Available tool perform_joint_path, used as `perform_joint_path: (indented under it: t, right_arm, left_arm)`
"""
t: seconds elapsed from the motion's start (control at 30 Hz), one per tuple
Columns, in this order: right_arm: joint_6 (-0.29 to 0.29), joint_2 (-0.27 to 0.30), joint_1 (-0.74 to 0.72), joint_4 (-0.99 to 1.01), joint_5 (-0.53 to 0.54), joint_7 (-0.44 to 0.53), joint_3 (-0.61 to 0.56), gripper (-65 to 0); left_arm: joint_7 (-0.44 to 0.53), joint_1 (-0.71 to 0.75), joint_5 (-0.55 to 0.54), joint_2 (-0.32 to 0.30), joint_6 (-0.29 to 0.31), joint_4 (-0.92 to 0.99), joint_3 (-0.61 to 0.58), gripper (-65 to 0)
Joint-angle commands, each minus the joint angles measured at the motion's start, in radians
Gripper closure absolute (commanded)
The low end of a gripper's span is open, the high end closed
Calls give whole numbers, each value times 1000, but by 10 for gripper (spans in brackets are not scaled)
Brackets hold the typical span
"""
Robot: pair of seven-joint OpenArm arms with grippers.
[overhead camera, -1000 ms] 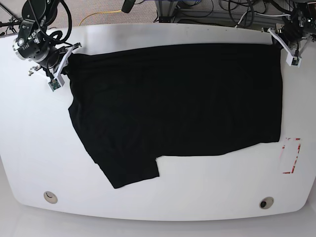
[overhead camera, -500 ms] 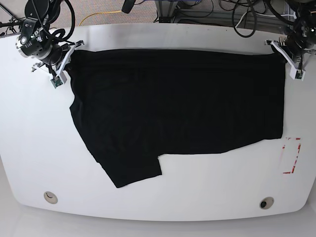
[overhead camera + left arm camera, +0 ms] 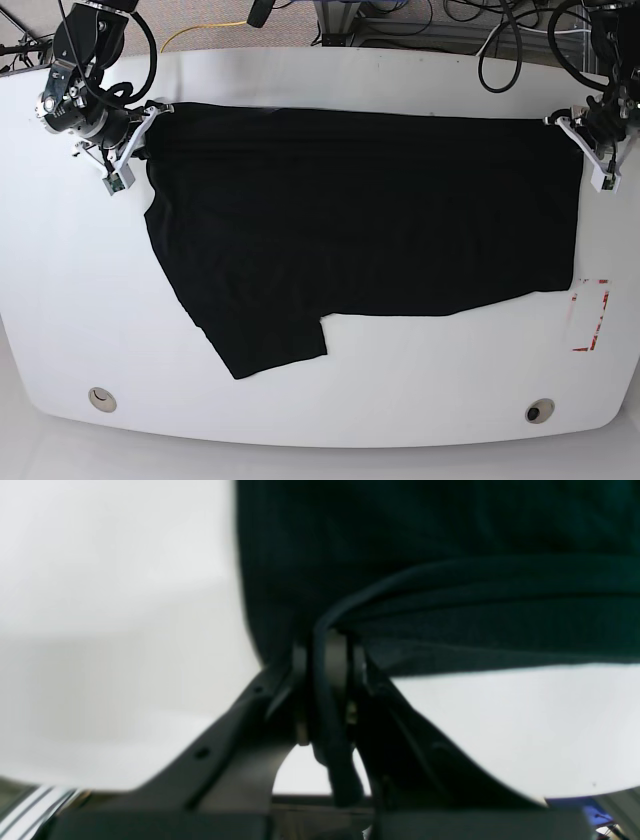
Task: Fold the T-shirt properly
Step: 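Open the left gripper and regrasp the shirt edge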
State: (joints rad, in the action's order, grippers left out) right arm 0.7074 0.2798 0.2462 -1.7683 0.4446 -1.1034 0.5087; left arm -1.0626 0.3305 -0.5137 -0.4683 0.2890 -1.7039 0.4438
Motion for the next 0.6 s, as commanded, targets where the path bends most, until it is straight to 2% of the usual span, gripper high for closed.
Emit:
perform_joint_path:
  t: [0.0,0.13,0.2,0.27,0.37,0.47,0.57]
  right_arm:
    - [-9,22,-8,6,-30,1,9,0]
    - [-9,12,-18,40,-30,26,9,0]
    - [-9,8,-18,44,-30,35,9,0]
    - [-9,6,-18,51,-30,36,9,0]
    - [-9,3,-20,51,-30,36,9,0]
    - [-9,3,-20,55,-30,39,9,0]
    - [-9,3,-20,52,-30,41,9,0]
  left_arm:
    - [14,-35,28,-36,-17,18,-13,0]
    - [14,-78,28,-37,-17,49,-49,-1]
    - [14,-86,28,-37,-17,51,-58,-40]
    - [14,-86,28,-37,-17,51,-70,-118]
    - [14,-87,28,-39,-17,43,-69,-314]
    - [15,-87,28,-42,-18,46,-63,-469]
    - [17,-97,28,-68,-18,48,-61,-532]
